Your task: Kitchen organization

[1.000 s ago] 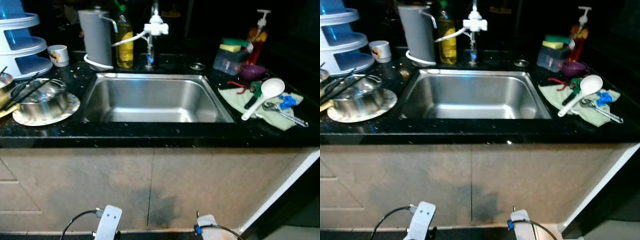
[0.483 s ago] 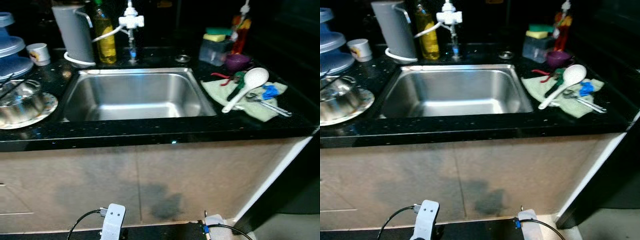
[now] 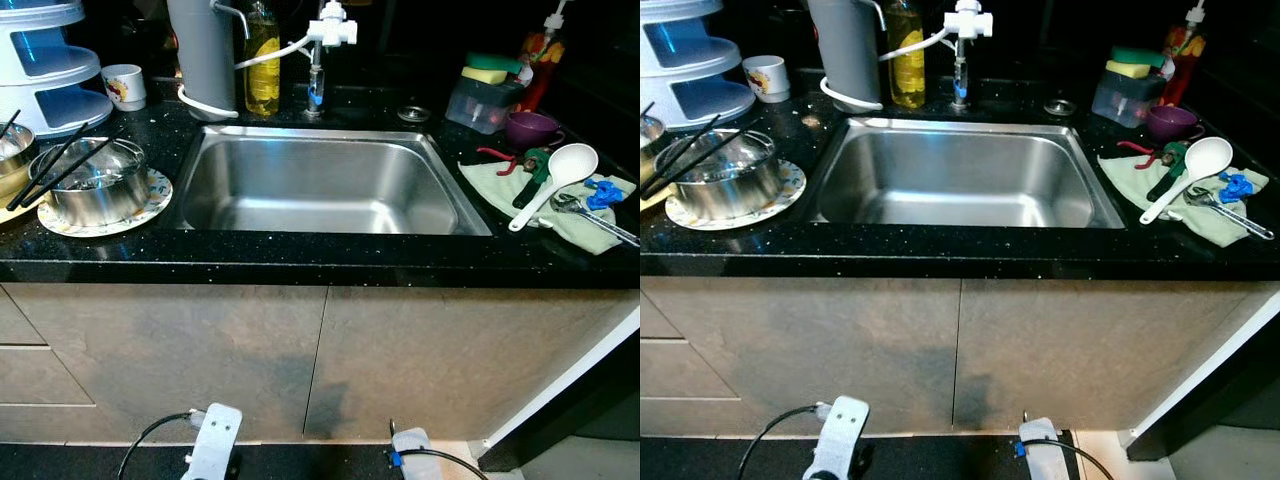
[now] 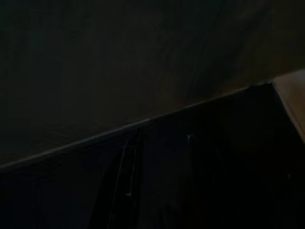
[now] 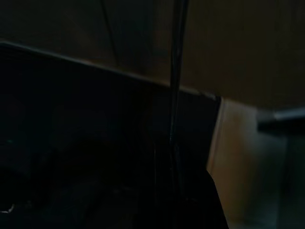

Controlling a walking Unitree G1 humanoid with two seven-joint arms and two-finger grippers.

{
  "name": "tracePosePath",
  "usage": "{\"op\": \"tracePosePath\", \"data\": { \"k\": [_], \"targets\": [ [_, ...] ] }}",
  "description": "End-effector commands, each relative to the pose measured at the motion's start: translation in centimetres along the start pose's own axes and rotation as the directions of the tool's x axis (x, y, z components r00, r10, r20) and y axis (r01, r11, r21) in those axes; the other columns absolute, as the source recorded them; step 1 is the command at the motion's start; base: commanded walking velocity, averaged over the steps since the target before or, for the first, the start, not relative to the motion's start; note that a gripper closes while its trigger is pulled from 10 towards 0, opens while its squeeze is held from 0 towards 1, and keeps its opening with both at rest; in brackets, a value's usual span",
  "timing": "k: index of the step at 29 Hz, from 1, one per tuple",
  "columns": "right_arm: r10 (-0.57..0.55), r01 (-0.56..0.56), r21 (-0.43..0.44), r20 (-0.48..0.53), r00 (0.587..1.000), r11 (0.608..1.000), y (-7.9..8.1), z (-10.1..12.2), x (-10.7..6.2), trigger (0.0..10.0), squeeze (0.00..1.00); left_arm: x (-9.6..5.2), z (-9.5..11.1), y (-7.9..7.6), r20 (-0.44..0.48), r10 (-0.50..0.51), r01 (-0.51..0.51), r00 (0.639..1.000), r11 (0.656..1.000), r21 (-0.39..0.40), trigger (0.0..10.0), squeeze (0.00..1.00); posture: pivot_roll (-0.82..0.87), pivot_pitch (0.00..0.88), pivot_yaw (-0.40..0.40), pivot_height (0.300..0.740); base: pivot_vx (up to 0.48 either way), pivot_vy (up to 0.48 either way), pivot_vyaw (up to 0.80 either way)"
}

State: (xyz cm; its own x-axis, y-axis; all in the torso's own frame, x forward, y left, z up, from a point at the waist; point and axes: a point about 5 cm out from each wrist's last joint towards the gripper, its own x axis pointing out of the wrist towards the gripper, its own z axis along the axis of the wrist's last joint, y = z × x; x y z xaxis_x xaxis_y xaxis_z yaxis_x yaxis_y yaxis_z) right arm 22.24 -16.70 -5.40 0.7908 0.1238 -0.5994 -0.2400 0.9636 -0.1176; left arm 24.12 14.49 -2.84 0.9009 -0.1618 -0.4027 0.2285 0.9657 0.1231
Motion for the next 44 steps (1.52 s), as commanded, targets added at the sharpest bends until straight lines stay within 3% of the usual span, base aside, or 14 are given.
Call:
{"op": "tracePosePath", "data": {
  "k": [1,7,10,11,18,23,25,26,27,31,38,40,41,44],
  "targets": [
    [0.110,-0.111,0.012,0.081,0.991,0.994,0.6,0.8,-0.1,10.0,0.00,-0.7,0.4,0.3,0.068,-0.040,0.037,0.997,0.999,0.036,10.0,0.00,-0.11,0.105,-0.034,0.740,0.000,0.000,0.00],
    [0.346,-0.328,-0.110,0.267,0.899,0.938,1.0,4.6,-0.4,10.0,0.00,-2.3,2.0,2.3,0.227,-0.035,0.009,0.973,0.993,0.116,10.0,0.00,-0.10,0.109,-0.034,0.740,0.000,0.000,0.00],
    [0.431,-0.480,-0.042,0.513,0.743,0.876,0.2,10.9,-1.5,10.0,0.00,-4.1,5.1,4.0,0.386,-0.049,0.002,0.921,0.993,0.122,10.0,0.00,-0.10,0.112,-0.032,0.740,0.000,0.000,0.00],
    [0.431,-0.480,-0.042,0.513,0.743,0.876,0.2,10.9,-1.5,10.0,0.00,-4.1,5.1,4.0,0.386,-0.049,0.002,0.921,0.993,0.122,10.0,0.00,-0.10,0.112,-0.032,0.740,0.000,0.000,0.00],
    [0.567,-0.707,-0.136,0.708,0.421,0.694,-2.1,19.5,-4.9,10.0,0.00,-5.8,12.7,6.2,0.574,-0.098,0.005,0.813,0.987,0.162,10.0,0.00,-0.07,0.113,-0.049,0.740,0.000,0.000,0.00],
    [0.596,-0.743,-0.175,0.724,0.347,0.646,-2.5,21.1,-5.8,10.0,0.00,-6.1,14.5,6.4,0.605,-0.123,0.027,0.786,0.986,0.165,10.0,0.00,-0.07,0.114,-0.052,0.740,0.000,0.000,0.00],
    [0.566,-0.791,-0.180,0.789,0.240,0.585,-3.7,24.5,-7.2,10.0,0.00,-6.5,18.3,6.5,0.674,-0.159,0.068,0.721,0.985,0.160,10.0,0.00,-0.06,0.116,-0.055,0.740,0.000,0.000,0.00],
    [0.566,-0.791,-0.180,0.789,0.240,0.585,-3.7,24.5,-7.2,10.0,0.00,-6.5,18.3,6.5,0.674,-0.159,0.068,0.721,0.985,0.160,10.0,0.00,-0.06,0.116,-0.055,0.740,0.000,0.000,0.00],
    [0.498,-0.821,-0.155,0.850,0.173,0.550,-4.7,27.5,-8.6,10.0,0.00,-7.0,21.8,6.7,0.735,-0.158,0.076,0.659,0.987,0.144,10.0,0.00,-0.05,0.118,-0.057,0.740,0.000,0.000,0.00],
    [0.431,-0.892,-0.107,0.896,0.105,0.440,-5.4,30.3,-10.0,10.0,0.00,-6.6,24.4,7.2,0.741,-0.113,0.061,0.662,0.993,0.097,10.0,0.00,-0.05,0.119,-0.055,0.740,0.000,0.000,0.00],
    [0.295,-0.782,-0.073,0.945,0.144,0.618,-5.8,34.6,-11.0,10.0,0.00,-5.1,27.7,7.7,0.710,-0.032,0.010,0.704,0.999,0.036,10.0,0.00,-0.05,0.119,-0.048,0.740,0.000,0.000,0.00],
    [0.194,-0.586,0.005,0.941,0.277,0.810,-6.0,35.9,-10.3,10.0,0.00,-3.6,28.3,9.3,0.657,0.110,-0.093,0.746,0.994,-0.062,10.0,0.00,-0.05,0.116,-0.047,0.740,0.000,0.000,0.00],
    [0.194,-0.586,0.005,0.941,0.277,0.810,-6.0,35.9,-10.3,10.0,0.00,-3.6,28.3,9.3,0.657,0.110,-0.093,0.746,0.994,-0.062,10.0,0.00,-0.05,0.116,-0.047,0.740,0.000,0.000,0.00],
    [0.200,-0.301,-0.096,0.920,0.336,0.949,-5.2,36.4,-10.1,10.0,0.00,-2.9,29.3,10.0,0.633,0.168,-0.117,0.756,0.986,-0.122,10.0,0.00,-0.05,0.117,-0.045,0.740,0.000,0.000,0.00]
  ]
}}
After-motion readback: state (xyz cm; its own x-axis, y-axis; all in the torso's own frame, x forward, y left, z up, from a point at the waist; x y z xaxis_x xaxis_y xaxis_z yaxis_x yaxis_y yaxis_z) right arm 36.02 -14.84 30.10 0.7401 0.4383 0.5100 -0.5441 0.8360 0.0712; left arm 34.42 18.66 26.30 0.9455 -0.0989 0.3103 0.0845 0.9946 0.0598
